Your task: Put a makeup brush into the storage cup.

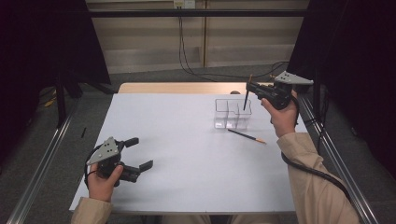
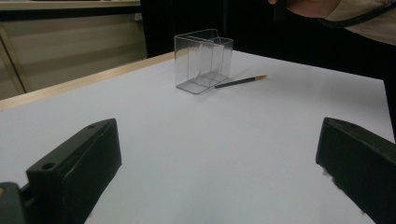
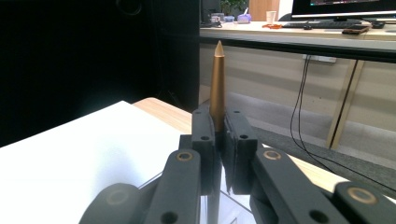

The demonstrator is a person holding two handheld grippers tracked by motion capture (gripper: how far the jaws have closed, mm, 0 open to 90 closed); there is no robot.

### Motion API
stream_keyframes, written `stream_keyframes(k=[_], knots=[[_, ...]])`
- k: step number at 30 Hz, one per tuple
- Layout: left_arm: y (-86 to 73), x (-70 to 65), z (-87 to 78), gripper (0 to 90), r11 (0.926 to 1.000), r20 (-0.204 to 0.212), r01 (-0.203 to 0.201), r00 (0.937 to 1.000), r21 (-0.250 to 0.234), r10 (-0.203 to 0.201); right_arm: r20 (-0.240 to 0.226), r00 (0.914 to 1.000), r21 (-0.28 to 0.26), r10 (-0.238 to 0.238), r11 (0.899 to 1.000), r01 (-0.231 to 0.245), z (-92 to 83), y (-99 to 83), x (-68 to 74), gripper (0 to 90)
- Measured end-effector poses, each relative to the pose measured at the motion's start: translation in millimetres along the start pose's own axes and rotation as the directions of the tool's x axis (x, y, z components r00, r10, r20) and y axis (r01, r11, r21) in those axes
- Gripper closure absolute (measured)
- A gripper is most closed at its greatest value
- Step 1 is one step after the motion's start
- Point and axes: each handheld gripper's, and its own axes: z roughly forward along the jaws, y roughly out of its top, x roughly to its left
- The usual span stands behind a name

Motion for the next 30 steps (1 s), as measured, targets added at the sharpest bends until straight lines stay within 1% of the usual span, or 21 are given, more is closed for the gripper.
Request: stream_keyframes(k=[4, 13, 15, 30], knots=[[0.1, 0.2, 0.0, 0.0, 1.0000, -0.001, -0.001, 1.0000, -0.001, 0.001, 0.006, 1.0000, 0.002, -0.001, 1.000, 0.001, 1.2, -1.1, -1.6, 83.8], [0.4, -0.2, 0.0, 0.0, 1.0000, 0.002, 0.001, 1.0000, -0.005, -0.001, 0.014, 0.9998, -0.004, 0.011, 1.000, -0.011, 1.4, -2.1, -4.0, 83.8], [0.3, -0.1, -0.3, 0.0, 1.0000, 0.001, 0.000, 1.0000, 0.000, 0.000, 0.014, 0.9998, -0.002, 0.010, 1.000, -0.010, 1.5, -2.5, -4.9, 83.8], [0.8, -0.2, -1.0, 0.0, 1.0000, -0.001, -0.005, 1.0000, 0.000, 0.005, 0.024, 0.9996, 0.006, 0.013, 1.000, -0.013, 4.8, -10.4, -5.5, 83.7]])
